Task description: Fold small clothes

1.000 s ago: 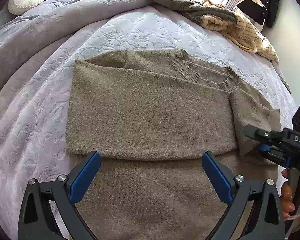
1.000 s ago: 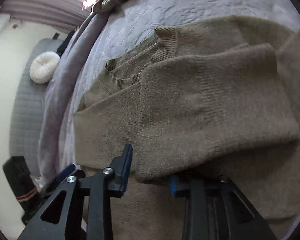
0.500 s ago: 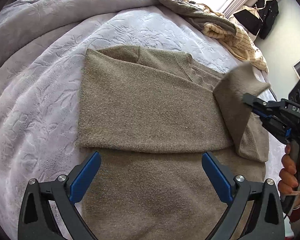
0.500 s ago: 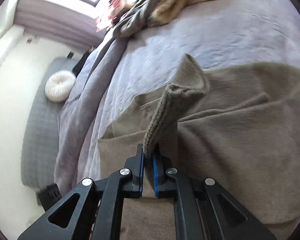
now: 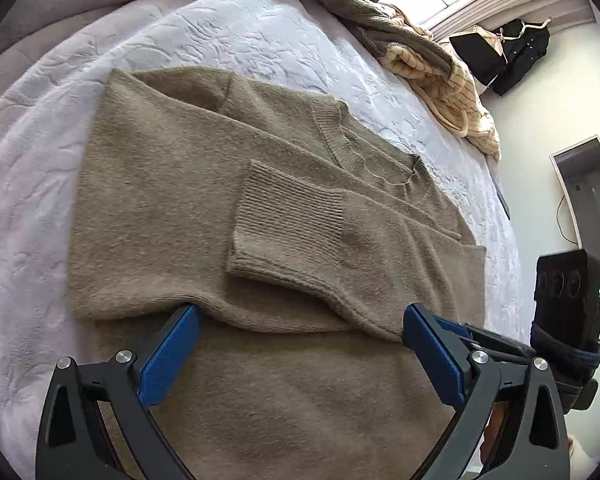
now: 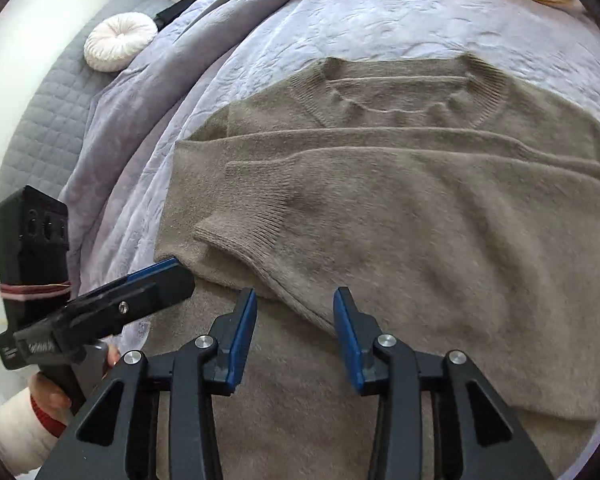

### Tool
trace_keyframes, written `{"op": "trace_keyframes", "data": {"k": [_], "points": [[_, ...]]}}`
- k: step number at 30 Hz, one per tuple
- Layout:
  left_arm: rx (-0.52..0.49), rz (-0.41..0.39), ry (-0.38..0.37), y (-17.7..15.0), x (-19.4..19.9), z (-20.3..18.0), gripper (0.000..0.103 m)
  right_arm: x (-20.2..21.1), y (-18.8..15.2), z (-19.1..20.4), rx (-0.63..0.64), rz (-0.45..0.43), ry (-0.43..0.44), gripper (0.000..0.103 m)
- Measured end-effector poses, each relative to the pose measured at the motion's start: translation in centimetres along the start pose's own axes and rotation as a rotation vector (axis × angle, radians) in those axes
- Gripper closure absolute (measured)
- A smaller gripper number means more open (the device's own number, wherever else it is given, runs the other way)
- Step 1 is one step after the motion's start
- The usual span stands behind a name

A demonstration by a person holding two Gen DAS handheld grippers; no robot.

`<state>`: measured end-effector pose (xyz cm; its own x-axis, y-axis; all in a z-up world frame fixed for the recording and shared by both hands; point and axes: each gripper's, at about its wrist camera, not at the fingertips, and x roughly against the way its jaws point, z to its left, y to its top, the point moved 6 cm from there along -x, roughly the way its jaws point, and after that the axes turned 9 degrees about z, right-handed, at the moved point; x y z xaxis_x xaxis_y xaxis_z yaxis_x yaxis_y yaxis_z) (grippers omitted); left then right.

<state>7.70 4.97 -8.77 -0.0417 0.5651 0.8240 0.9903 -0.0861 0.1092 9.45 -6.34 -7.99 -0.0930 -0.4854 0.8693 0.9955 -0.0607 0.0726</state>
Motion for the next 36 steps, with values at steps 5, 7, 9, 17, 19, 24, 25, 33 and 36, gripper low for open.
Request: {"op": "trace_keyframes", "data": {"k": [5,7,9,17,19,24,25,33,36], "points": [[0.053,0.029,0.013,0.8,-0.6,-0.4,0.002,3.2,-3.1,-5.2,-0.26,-0.076,0.106,0.06],[0.039,-0.016,0.035,0.8,1.3,-0.8,0.002,4.2,-5.0,-7.7,-0.369,-0.1,0.152,0.06],[-0.011,-0.062,0.089,0.6,3.3,-1.4,0.002,4.8,-6.4,-9.5,-0.444,-0.126,0.187,0.06],[-0.082,0.033,0.127,3.2,-0.2,-1.0,0.002,6.0,-8.9,-13.3,-0.578,-0.204,0.286,0.06],[-0.065,0.102,0.115,3.2,-2.2,-0.4,0.018,6.1,-9.1,-14.2,-0.627,-0.225,0.324,0.06],[-0.058,0.107,0.06,3.1,-2.2,0.0,0.06,6.9,-10.0,-16.4,-0.719,-0.301,0.399,0.06],[-0.06,0.12,0.033,3.0,-2.3,-0.1,0.084,7.1,-10.1,-16.9,-0.743,-0.321,0.414,0.06],[-0.109,0.035,0.045,2.2,-0.7,-1.4,0.095,10.2,-8.7,-19.4,-0.714,-0.414,0.341,0.096],[-0.106,0.029,0.076,1.8,-0.7,-0.5,0.095,11.4,-7.2,-17.8,-0.511,-0.362,0.237,0.095]]}}
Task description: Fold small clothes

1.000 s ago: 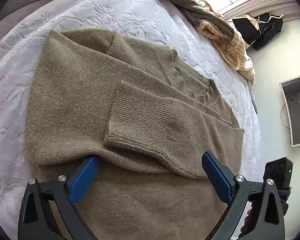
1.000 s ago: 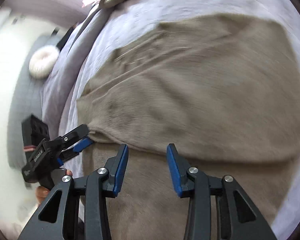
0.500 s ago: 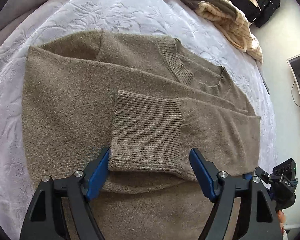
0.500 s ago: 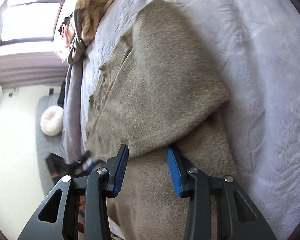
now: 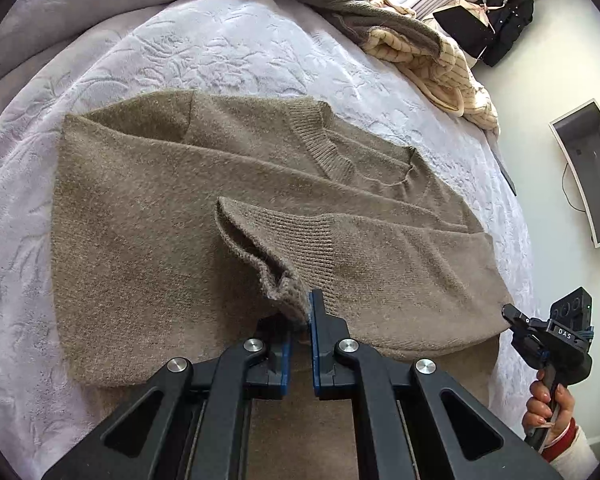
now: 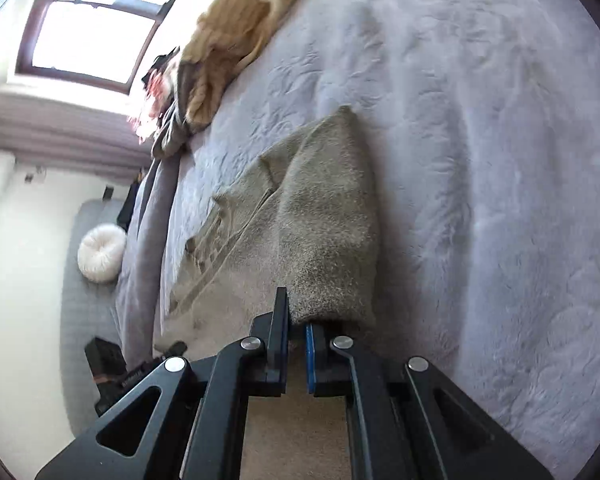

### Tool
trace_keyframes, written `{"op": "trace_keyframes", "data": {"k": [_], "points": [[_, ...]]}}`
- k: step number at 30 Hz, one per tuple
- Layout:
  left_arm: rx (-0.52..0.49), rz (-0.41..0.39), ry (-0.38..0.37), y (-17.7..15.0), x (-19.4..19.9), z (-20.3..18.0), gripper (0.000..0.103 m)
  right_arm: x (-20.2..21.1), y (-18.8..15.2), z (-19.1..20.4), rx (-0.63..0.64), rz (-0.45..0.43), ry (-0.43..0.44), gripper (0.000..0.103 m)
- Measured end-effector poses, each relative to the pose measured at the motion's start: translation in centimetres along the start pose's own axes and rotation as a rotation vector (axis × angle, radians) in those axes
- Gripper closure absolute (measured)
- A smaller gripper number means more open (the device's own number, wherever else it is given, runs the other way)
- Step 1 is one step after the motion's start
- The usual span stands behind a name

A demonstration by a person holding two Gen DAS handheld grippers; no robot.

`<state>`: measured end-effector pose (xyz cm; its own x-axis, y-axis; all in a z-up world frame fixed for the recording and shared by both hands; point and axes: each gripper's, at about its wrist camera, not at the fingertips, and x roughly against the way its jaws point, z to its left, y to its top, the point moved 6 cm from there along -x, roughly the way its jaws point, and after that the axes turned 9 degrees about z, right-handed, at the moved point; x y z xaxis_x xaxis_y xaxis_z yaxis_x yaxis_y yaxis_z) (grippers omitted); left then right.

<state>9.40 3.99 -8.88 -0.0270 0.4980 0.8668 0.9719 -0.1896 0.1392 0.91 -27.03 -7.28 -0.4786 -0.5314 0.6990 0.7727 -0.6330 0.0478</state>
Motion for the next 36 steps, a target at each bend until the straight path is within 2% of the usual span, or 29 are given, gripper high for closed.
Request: {"op": "trace_keyframes", "data": {"k": [4,6,7,9,10,12,15,17,18,20,24,27,29,33,36], "points": [[0.057,0.023,-0.023,-0.7,-0.9,1.7,0.095,-2.2,-1.2,-1.5,-0.015,0.155,-0.092,0.091],[0.044,0.011,-0.02,-0.7,-0.9,1.5,0.095,-1.1,-1.9,-1.3,0.01,0.13,-0.074,0.088],[0.041,0.013,-0.015,-0.7,-1.0,1.4,0.095,-0.2,-2.1,-1.2,0.011,0.102,-0.05,0.083],[0.043,0.016,-0.01,-0.6,-1.2,1.4,0.095,1.7,-2.1,-1.8,-0.018,0.036,-0.012,0.052],[0.048,0.016,-0.011,-0.5,-1.2,1.5,0.095,2.3,-1.8,-2.3,-0.031,0.009,-0.013,0.052],[0.051,0.016,-0.01,-0.5,-1.2,1.4,0.095,2.7,-0.9,-3.7,-0.069,0.003,-0.028,0.052],[0.039,0.02,0.002,-0.6,-1.3,1.3,0.095,1.3,0.3,-5.4,-0.135,0.041,0.058,0.053],[0.032,0.024,0.014,-0.6,-1.3,1.2,0.095,-0.6,0.7,-5.2,-0.141,0.087,0.117,0.068],[0.033,0.026,0.022,-0.5,-1.3,1.1,0.095,-1.5,0.9,-5.1,-0.138,0.112,0.111,0.087],[0.018,0.016,0.042,-0.5,-0.8,0.5,0.095,-2.3,1.1,-4.8,-0.111,0.137,0.022,0.088],[-0.021,0.002,0.075,-0.9,-0.8,-0.7,0.095,0.2,1.8,-2.0,0.06,0.081,-0.097,0.089],[0.014,0.008,0.087,-1.1,-1.9,-0.2,0.095,-0.9,1.9,-3.0,0.097,0.134,-0.216,0.089],[0.022,-0.004,0.077,-1.2,-1.7,0.2,0.095,-1.7,1.9,-4.1,0.093,0.143,-0.231,0.089],[-0.014,-0.012,0.122,-1.6,-0.7,1.1,0.094,-1.7,1.6,-4.4,0.093,0.118,-0.233,0.089],[0.008,-0.016,0.142,-1.7,0.1,2.1,0.094,-1.8,1.7,-4.5,0.095,0.125,-0.237,0.089]]}}
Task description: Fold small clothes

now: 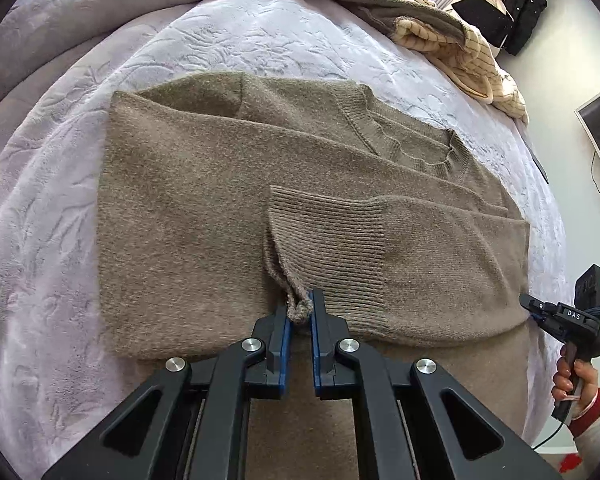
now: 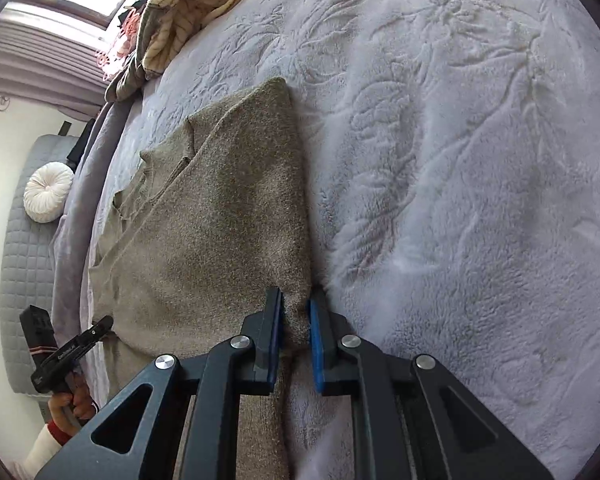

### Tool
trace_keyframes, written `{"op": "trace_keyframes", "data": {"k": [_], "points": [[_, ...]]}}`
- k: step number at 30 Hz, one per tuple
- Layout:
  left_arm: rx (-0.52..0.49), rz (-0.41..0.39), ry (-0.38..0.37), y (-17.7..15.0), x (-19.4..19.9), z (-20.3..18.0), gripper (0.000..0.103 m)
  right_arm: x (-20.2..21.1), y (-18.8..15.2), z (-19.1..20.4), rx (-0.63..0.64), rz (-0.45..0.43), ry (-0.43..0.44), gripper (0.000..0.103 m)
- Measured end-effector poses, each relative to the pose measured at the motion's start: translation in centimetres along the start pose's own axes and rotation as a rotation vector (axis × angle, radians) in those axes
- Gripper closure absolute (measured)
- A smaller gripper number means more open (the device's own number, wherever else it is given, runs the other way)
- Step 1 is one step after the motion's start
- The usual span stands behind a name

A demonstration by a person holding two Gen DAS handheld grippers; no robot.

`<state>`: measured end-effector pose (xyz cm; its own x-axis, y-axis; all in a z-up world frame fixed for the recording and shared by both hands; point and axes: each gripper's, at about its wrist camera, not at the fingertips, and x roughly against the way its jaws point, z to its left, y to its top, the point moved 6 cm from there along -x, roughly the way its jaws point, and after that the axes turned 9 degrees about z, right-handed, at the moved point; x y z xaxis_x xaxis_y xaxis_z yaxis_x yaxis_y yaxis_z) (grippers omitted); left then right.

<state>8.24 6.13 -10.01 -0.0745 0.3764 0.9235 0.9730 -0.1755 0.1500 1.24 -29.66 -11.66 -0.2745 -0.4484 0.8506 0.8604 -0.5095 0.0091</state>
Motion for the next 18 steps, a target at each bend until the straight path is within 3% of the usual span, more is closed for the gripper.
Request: {"op": "trace_keyframes", "data": {"k": [10,13,17,18], "points": [[-0.025,0.002,0.092,-0.8,1.3,-0.1,0.094,-0.1,0.3,0.5,-0.015,-0.004,-0.02,0.088],[-0.018,0.0,0.089,-1.0,1.8,-0.2,0.094,0.4,0.1,0.8,-0.016,-0.013,-0.039,0.084],[-0.011,-0.002,0.186,-1.3,2.2,0.6,0.094,1.7,-0.5,1.3,-0.037,-0.035,-0.066,0.077],[-0.012,-0.005,0.196,-1.5,2.3,0.8,0.094,2.0,-0.7,1.5,-0.041,-0.041,-0.066,0.07]]}}
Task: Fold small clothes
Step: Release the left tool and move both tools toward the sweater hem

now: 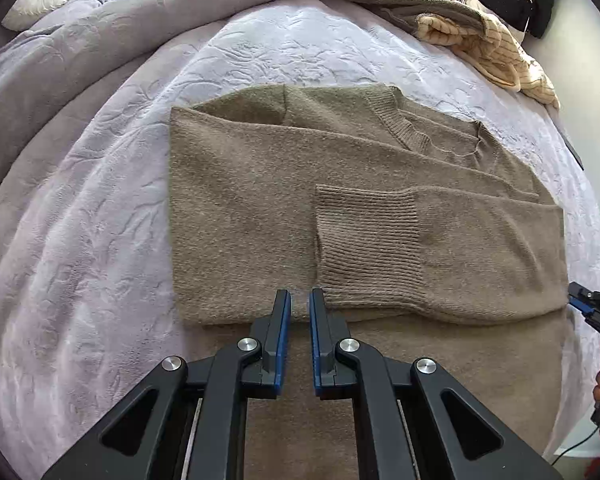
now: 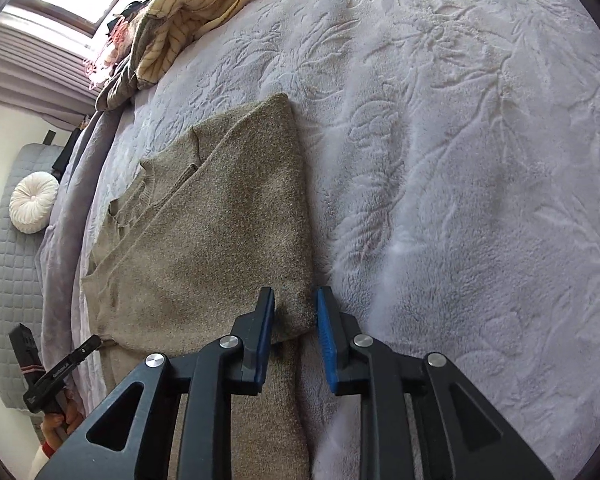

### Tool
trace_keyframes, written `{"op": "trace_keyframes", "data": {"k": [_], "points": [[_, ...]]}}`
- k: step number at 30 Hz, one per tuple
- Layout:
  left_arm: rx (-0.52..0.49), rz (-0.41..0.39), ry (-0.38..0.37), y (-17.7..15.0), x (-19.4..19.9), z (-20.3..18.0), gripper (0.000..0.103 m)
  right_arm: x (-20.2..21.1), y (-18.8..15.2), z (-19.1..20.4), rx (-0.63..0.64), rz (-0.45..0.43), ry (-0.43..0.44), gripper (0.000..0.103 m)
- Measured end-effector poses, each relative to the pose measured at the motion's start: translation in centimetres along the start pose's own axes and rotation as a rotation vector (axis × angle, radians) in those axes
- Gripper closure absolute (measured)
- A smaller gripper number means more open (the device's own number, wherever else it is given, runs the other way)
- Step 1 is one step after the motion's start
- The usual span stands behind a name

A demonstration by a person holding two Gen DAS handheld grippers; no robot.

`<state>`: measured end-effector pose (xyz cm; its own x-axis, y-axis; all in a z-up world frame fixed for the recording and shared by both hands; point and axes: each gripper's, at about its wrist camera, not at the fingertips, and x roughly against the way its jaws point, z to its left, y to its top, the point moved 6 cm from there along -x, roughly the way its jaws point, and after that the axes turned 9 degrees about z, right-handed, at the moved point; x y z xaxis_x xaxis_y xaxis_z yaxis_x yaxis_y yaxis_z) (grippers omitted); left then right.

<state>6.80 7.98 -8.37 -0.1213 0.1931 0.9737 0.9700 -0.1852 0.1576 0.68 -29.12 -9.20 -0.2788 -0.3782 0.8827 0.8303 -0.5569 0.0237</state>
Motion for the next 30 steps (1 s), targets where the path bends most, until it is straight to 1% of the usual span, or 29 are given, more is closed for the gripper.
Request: {"op": "trace_keyframes", "data": {"k": [1,5,7,8,9,10,11,12,15,19,25,28,30], "points": [[0.0,-0.001,0.006,-0.1,0.0,0.1,0.094,0.3,-0.2,0.2,-0.004,-0.005,0.002,0.065],[0.02,0.02,0.019,-0.7,-0.5,0.5,0.094,1.1,-1.2,1.2,0.004,-0.022,-0.001,0.064],[0.033,0.036,0.006,-1.0,-0.7,0.5,0.094,1.0,-1.8,1.8,0.007,-0.014,0.003,0.063],[0.04,0.038,-0.003,-1.1,-0.8,0.5,0.089,0.9,-2.0,2.1,0.01,-0.01,0.008,0.063],[0.045,0.04,-0.005,-1.3,-0.8,0.5,0.074,0.8,-2.3,2.4,0.013,-0.005,0.013,0.063],[0.054,0.041,0.006,-1.5,-0.7,0.6,0.018,0.6,-2.6,2.7,0.018,-0.001,0.011,0.063],[0.069,0.028,0.032,-1.6,-0.5,0.8,0.002,0.5,-2.9,3.1,0.027,0.005,0.005,0.063],[0.071,-0.004,0.038,-1.7,0.1,0.8,0.001,0.3,-3.2,3.5,0.037,0.009,-0.006,0.063],[0.075,0.009,0.017,-1.9,0.5,1.0,0.001,0.1,-3.9,4.4,0.07,0.018,-0.041,0.06],[0.073,0.011,0.068,-2.3,0.8,1.7,0.001,-0.4,-4.7,5.3,0.094,0.039,-0.037,0.06],[0.094,0.051,0.102,-3.6,0.0,2.6,0.001,-0.8,-5.8,5.8,0.103,0.059,-0.041,0.06],[0.074,0.068,0.104,-4.2,-0.1,2.6,0.001,-0.8,-6.3,5.9,0.105,0.066,-0.046,0.06],[0.056,0.063,0.124,-4.6,-0.1,2.2,0.001,-0.7,-6.5,5.8,0.102,0.068,-0.046,0.06]]}}
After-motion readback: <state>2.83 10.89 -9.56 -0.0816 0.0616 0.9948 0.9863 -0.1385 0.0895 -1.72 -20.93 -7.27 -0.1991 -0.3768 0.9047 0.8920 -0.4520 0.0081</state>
